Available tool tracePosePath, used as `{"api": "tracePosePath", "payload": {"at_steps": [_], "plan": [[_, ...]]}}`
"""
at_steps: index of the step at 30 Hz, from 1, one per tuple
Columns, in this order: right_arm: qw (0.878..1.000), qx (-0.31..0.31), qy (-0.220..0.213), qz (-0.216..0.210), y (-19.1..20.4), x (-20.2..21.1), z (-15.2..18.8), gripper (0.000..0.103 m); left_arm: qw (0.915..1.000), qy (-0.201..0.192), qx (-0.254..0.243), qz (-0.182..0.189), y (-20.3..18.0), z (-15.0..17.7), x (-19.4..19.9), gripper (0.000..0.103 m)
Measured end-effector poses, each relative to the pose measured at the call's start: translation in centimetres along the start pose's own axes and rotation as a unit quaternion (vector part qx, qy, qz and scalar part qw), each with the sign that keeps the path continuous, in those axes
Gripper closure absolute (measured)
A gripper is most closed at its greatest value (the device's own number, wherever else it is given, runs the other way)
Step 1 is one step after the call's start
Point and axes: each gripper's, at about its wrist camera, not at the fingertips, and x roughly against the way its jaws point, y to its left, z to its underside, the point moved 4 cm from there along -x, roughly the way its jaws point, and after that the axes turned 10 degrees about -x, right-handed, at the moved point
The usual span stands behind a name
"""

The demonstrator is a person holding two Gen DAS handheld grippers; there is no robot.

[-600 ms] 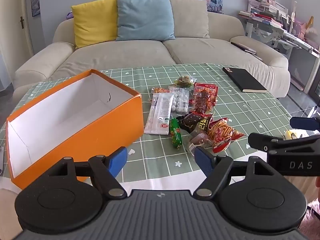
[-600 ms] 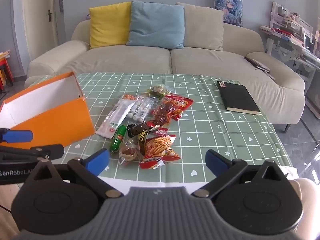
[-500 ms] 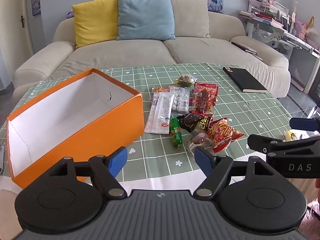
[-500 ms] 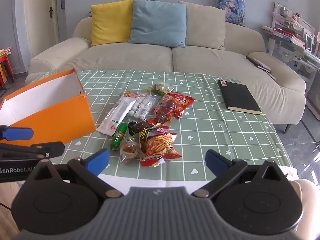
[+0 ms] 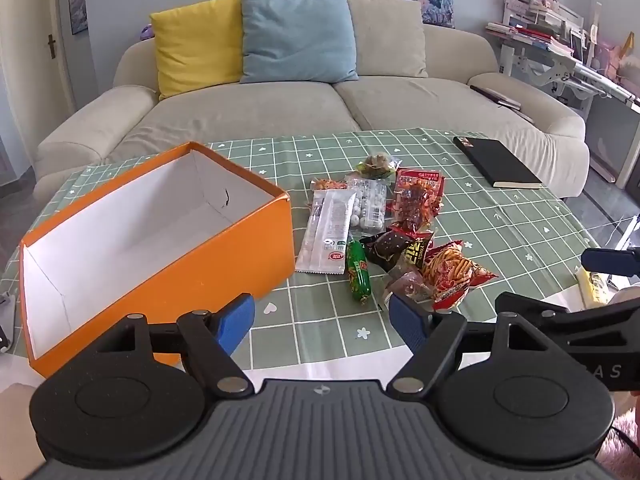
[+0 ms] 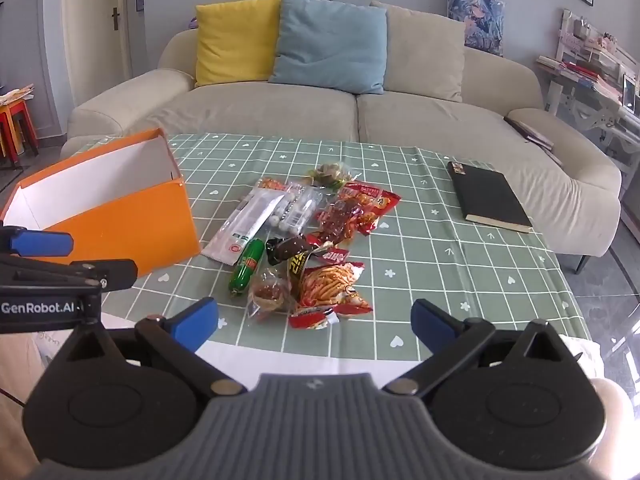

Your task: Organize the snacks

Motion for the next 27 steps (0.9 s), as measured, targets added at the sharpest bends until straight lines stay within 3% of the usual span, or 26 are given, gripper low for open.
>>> {"api": "tracePosePath", "payload": {"at_steps": [27], "plan": [[1.000, -0.008, -0.008, 0.000, -0.10, 0.75, -0.11, 0.004, 0.9999, 0.002, -0.013, -0.004, -0.65, 0.24, 0.60, 0.013]]}}
